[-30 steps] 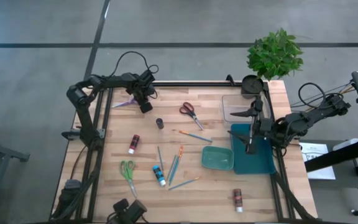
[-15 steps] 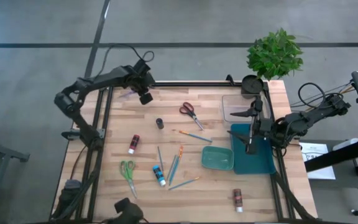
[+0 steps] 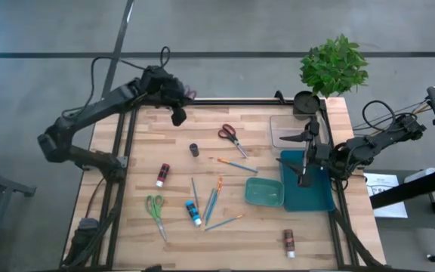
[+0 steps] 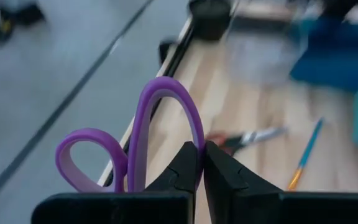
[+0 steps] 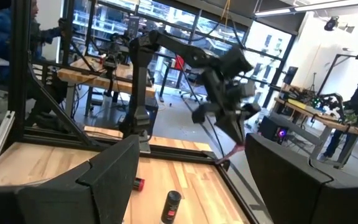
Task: Pick & Place Paint Supplies
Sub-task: Put the purple scissors into the transparent bin
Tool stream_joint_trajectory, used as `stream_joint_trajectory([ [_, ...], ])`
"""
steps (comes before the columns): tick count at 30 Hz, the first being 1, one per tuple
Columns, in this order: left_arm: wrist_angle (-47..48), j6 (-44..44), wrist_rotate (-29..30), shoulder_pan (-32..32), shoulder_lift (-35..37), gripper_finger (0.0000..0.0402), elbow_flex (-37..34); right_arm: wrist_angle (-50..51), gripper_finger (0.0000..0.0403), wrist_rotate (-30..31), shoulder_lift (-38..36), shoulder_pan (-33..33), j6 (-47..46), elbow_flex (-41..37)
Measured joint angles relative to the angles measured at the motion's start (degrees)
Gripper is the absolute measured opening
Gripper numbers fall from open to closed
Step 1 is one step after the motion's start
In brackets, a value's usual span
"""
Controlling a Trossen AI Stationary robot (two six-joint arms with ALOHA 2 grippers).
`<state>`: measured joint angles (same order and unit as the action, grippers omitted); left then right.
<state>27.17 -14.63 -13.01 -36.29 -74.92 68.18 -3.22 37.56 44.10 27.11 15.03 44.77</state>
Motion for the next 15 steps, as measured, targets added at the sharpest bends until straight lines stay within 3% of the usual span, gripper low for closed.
stream_joint_trajectory([
  [9, -17.43, 1.45, 0.10, 14.83, 0.83, 0.0013, -0.27, -0.21, 0.0290, 0.17, 1.80, -0.01, 2.07, 0.00],
  [12, -24.92, 2.54, 4.16, 19.48, 0.36, 0.0013, -0.89, -1.70, 0.0290, 1.35, 3.44, 0.01, 5.54, 0.00],
  [15, -29.69, 3.15, 9.32, 23.21, -0.47, 0.0013, -1.20, -3.26, 0.0290, 6.88, 5.55, -0.01, 8.97, 0.02],
])
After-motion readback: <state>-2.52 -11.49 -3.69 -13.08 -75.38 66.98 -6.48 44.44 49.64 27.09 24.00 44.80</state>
